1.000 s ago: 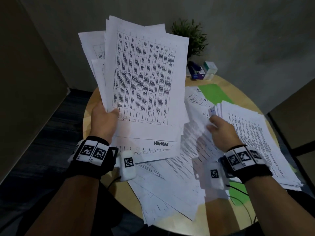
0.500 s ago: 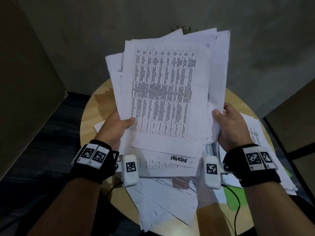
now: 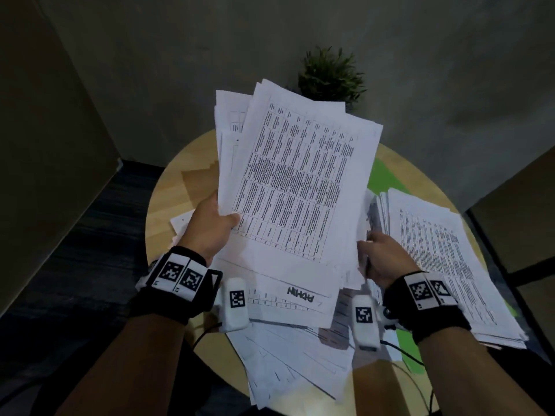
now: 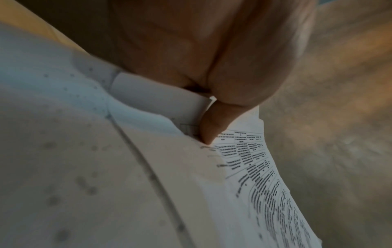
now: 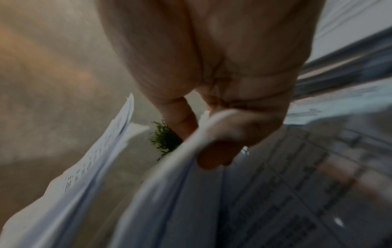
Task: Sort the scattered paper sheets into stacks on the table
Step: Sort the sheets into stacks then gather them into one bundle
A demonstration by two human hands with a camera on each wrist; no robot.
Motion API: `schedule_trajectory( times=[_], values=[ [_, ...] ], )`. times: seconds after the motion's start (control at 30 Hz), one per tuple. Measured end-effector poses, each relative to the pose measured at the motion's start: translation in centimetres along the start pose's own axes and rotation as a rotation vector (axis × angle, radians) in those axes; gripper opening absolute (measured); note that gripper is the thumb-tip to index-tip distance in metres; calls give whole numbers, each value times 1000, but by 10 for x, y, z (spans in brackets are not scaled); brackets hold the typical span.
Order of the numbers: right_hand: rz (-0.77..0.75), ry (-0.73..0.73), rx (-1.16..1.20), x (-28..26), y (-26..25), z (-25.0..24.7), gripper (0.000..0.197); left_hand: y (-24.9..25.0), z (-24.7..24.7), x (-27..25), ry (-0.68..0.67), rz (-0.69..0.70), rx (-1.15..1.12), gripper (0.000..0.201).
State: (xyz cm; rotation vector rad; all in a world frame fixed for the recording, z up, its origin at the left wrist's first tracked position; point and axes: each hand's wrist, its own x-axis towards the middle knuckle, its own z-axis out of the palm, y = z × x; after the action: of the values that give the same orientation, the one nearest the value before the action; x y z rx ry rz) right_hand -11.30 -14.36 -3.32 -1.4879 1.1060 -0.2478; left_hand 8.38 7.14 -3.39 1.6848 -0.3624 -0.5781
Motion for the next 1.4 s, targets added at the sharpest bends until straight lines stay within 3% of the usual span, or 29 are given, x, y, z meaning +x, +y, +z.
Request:
schedule_trajectory(
  times=[0.13, 0.2, 0.4, 0.67, 0.8, 1.0, 1.07, 1.23, 1.33, 1.4],
  values=[
    [90, -20, -100, 12, 20, 3, 18, -2, 2, -3, -111, -28, 106, 46],
    [82, -51, -103, 22, 30, 3, 29, -4, 4, -2, -150, -49, 174, 43],
    [-169, -8, -29, -10, -5, 14, 33, -6, 2, 0, -131, -67, 201, 47],
    [-446, 71, 248, -43, -40, 4, 24, -6, 3, 4, -101, -39, -25, 48],
    [-489, 100, 218, -51, -48, 2, 16, 0, 4, 3, -142, -27, -61, 40],
    [-530, 51, 260, -63, -64, -11, 10, 17, 10, -9, -209, -12, -172, 44],
    [-548, 2, 254, -68, -73, -17, 27, 23, 11, -15, -219, 0, -217, 44],
    [-599, -97, 186, -68, -87, -34, 25, 28, 29, -27, -131, 55, -309, 43],
    [-588, -84, 150, -58, -80, -45, 42, 30, 47, -27, -44, 99, -305, 43],
    [-571, -82, 121, -49, -76, -51, 40, 34, 59, -26, 7, 136, -297, 42]
  ],
)
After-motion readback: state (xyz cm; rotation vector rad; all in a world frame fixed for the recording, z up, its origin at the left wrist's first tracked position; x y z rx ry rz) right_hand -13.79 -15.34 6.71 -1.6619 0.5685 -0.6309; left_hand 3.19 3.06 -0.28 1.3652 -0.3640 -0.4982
